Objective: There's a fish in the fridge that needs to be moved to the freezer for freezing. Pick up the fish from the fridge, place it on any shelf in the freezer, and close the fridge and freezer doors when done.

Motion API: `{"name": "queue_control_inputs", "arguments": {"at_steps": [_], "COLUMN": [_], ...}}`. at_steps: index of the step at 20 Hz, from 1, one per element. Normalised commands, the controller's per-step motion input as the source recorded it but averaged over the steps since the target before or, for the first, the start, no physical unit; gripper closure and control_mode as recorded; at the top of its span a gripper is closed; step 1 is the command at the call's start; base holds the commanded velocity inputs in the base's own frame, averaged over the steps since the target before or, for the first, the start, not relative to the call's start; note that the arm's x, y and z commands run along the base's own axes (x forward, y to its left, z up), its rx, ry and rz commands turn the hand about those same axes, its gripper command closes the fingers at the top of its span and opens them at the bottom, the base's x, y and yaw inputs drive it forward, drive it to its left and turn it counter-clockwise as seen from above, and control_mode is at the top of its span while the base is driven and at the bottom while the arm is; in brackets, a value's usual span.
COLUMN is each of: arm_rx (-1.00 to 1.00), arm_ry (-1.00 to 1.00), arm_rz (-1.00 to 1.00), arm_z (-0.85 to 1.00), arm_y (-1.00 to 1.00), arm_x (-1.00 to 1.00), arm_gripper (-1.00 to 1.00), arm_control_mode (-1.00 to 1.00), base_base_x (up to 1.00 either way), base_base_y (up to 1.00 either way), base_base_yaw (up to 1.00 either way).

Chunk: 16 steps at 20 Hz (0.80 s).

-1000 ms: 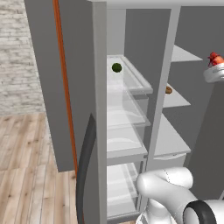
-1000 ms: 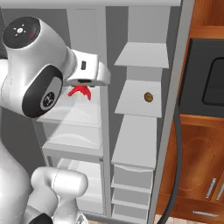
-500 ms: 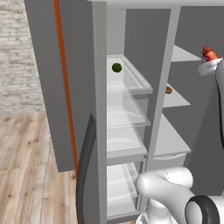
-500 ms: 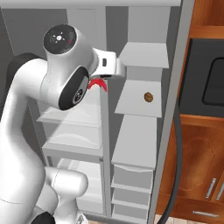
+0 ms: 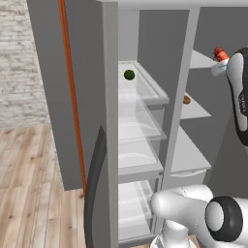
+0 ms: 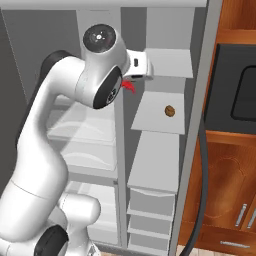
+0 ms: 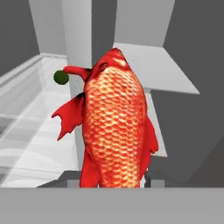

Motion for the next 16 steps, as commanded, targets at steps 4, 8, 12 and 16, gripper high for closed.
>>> {"name": "queue_control_inputs", "arguments": {"at_steps": [4, 8, 12, 16], "arm_rx": [0.0, 0.0, 0.0, 0.0], "arm_ry": [0.0, 0.0, 0.0, 0.01], "arm_rz": [0.01, 0.0, 0.0, 0.0], "arm_z": [0.04, 0.0, 0.0, 0.0], "arm_y": [-0.32, -0.25, -0.28, -0.22], "arm_x": [0.53, 0.48, 0.54, 0.58], "arm_gripper": [1.0, 1.0, 1.0, 1.0], "arm_control_mode": [-1.0, -1.0, -1.0, -1.0], "base_base_x": [0.0, 0.0, 0.0, 0.0], "base_base_y": [0.0, 0.0, 0.0, 0.0], "base_base_yaw": [0.0, 0.0, 0.0, 0.0]}}
